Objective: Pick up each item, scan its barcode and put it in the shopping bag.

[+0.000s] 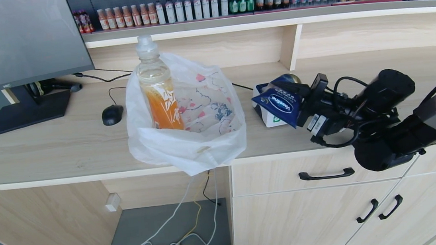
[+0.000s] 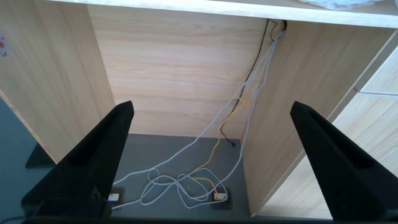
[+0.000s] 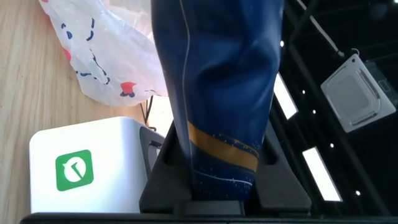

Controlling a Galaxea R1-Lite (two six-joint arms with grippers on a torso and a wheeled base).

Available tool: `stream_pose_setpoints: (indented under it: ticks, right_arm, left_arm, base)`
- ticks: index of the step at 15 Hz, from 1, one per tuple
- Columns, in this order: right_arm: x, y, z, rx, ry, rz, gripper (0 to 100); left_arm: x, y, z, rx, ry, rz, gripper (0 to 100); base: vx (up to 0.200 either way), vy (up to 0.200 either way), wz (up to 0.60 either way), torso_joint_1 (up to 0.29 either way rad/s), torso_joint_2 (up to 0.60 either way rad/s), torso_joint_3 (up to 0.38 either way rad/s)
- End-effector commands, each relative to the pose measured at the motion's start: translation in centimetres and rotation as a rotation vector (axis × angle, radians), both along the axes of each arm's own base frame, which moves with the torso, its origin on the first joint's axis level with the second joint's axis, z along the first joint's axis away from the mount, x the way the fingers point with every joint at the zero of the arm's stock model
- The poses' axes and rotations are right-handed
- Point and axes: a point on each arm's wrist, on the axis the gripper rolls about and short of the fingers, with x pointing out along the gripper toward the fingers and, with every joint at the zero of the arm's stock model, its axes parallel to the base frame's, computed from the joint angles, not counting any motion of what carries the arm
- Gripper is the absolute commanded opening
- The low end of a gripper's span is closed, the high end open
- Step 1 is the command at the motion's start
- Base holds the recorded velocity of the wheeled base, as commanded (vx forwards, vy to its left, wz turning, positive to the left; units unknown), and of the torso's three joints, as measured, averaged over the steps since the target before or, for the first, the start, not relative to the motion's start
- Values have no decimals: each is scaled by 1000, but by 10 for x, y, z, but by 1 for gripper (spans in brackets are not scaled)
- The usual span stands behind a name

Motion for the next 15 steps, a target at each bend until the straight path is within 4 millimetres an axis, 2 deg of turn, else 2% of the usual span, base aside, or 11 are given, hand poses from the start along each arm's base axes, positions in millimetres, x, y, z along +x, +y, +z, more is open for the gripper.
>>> stream_pose_setpoints:
  ticks: [1,7,15]
  right_arm:
    - [1,-2,-1,0,1,-5,0]
    - [5,-1,-9,-3,22,-4,0]
    - [6,-3,-8,-2,23,-9,0]
  left_arm:
    - [0,0,0,0,0,0,100]
    - [0,0,0,0,0,0,100]
    - [0,0,0,0,0,0,100]
  base:
    - [0,0,0,0,0,0]
    - [0,0,0,0,0,0]
    - [0,0,0,0,0,0]
